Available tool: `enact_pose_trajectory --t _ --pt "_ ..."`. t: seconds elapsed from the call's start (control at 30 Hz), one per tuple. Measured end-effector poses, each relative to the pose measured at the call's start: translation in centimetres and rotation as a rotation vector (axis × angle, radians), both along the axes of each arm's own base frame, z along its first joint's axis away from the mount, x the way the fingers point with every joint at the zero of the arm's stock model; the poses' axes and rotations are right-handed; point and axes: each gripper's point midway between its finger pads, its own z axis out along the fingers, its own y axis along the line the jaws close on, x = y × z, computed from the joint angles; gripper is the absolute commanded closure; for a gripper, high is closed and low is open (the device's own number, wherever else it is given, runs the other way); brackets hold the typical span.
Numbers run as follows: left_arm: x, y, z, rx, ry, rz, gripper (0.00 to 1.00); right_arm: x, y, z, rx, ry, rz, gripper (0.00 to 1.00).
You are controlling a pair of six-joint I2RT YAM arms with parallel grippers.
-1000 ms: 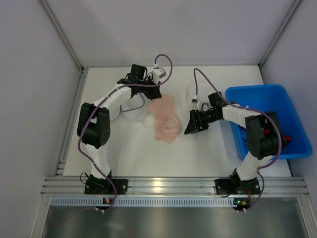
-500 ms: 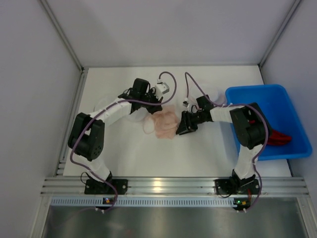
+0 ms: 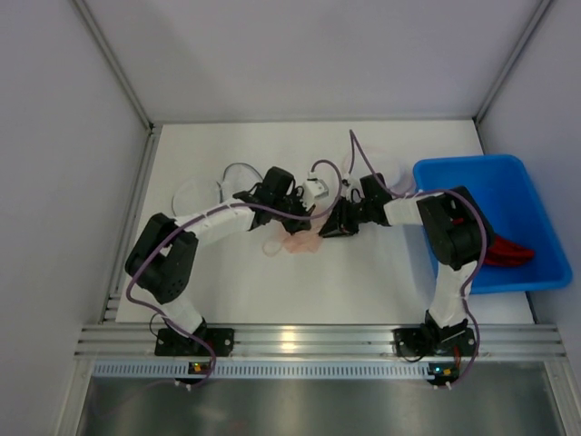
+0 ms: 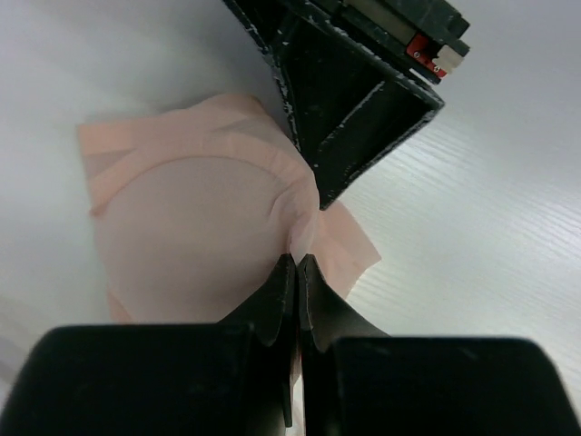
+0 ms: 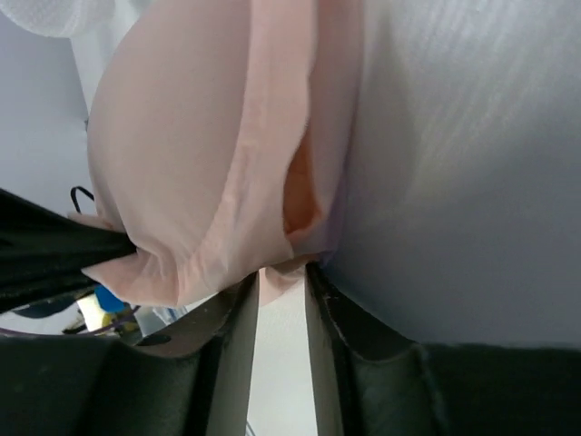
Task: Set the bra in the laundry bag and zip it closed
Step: Adjust the bra at the center of the board.
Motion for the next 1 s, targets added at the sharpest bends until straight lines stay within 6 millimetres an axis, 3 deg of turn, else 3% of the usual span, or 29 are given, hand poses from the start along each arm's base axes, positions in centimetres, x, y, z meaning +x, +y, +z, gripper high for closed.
enact_pose_trajectory --t 0.07,0.2,0.43,0.63,0.93,1.0 --pt "-0.8 -0.4 -0.5 -0.002 0.026 0.003 1.0 -0.2 0.0 -0.4 0.0 0.03 -0.015 0.72" --pt "-1.0 -1.1 -1.7 -0.015 0.088 0.042 1.0 -0.1 0.5 0.2 0.041 0.047 -0.018 0.45" --pt "-1.1 -1.1 -5.7 0.004 0.213 0.096 1.0 -0.9 0.1 1.2 0.087 0.036 0.009 0.35" --pt "-1.4 -1.7 -5.2 -0.038 0.235 0.065 1.0 -0.5 0.1 1.2 0.077 0.059 -0.031 0.36" --pt "-2.5 -1.8 -5.4 -0.069 0.262 0.011 1.0 1.4 0.6 0.8 0.07 0.064 -0.091 0.45" --pt "-2.6 -1.8 -5.4 -0.071 0.262 0.005 1.0 1.9 0.7 0.7 0.054 0.042 -0.094 0.43"
